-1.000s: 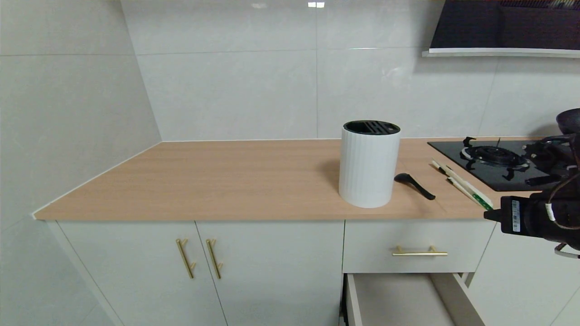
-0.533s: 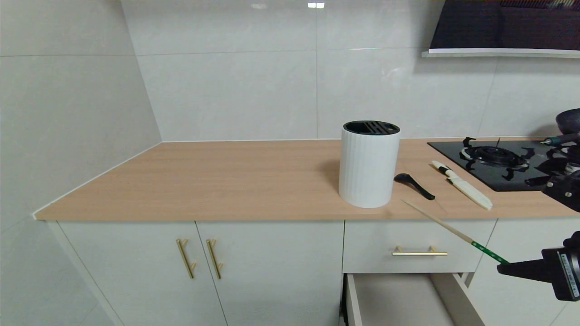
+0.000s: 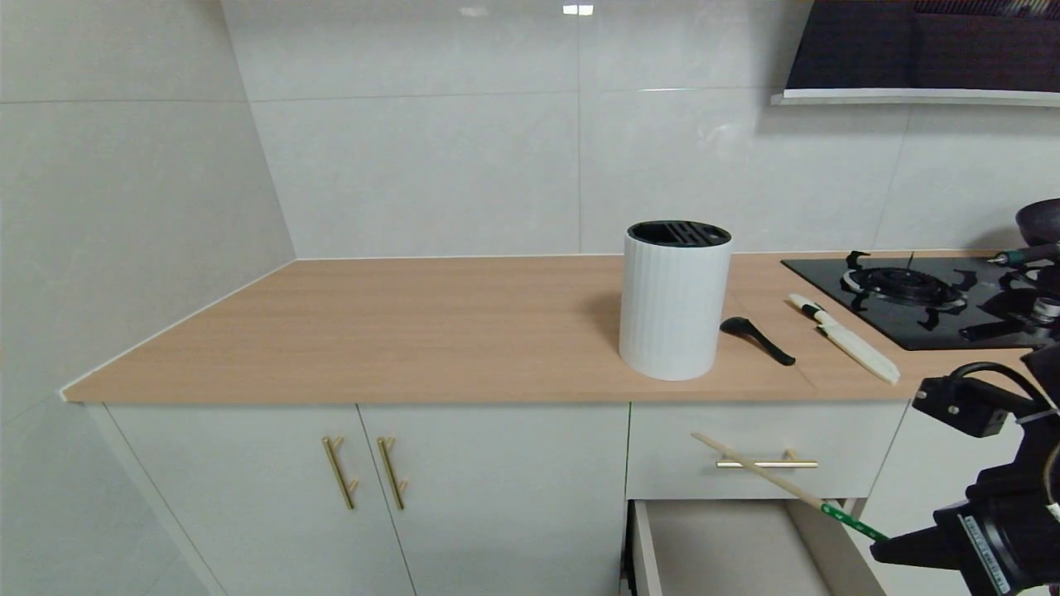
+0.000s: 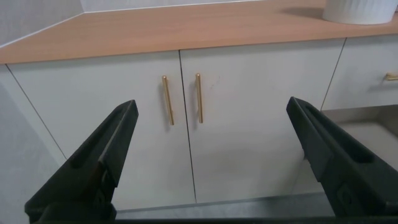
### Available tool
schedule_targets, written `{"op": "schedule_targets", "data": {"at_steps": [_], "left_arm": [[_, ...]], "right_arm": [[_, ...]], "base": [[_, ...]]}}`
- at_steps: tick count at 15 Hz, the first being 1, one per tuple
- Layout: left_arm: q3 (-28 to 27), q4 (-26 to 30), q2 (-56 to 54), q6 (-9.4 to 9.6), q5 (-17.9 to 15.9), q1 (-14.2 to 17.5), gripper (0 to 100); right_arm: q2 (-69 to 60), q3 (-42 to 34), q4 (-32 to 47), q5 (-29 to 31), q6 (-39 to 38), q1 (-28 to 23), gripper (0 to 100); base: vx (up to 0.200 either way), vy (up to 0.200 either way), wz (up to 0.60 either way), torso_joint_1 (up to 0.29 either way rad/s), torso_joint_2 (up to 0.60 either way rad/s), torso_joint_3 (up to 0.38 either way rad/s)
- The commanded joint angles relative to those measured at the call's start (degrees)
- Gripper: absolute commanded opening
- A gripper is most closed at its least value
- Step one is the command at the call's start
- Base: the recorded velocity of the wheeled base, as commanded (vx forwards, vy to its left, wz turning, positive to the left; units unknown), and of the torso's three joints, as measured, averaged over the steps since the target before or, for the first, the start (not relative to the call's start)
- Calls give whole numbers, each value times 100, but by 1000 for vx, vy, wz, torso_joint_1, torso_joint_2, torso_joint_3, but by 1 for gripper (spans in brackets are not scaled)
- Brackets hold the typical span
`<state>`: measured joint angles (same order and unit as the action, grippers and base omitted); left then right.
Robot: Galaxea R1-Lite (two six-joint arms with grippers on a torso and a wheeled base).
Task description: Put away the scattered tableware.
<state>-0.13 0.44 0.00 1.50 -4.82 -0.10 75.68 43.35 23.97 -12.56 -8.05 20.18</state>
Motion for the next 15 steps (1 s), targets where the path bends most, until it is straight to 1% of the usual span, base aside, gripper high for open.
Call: {"op": "schedule_targets", "data": {"at_steps": [1,4,15], "left_arm": [[-4,0,0,-1,-2,1,100],[5,0,0,-1,-2,1,100],[5,0,0,-1,-2,1,100]], "right_arm": [[571,-37,-6,-1,-4,39,0],[922,-28,-6,-1,-4,74,0],[1467,-28,-138,16,-30,65,0]], "base": [[0,0,0,0,0,0],[0,0,0,-42,96,67],[0,0,0,-174,454,270]]}}
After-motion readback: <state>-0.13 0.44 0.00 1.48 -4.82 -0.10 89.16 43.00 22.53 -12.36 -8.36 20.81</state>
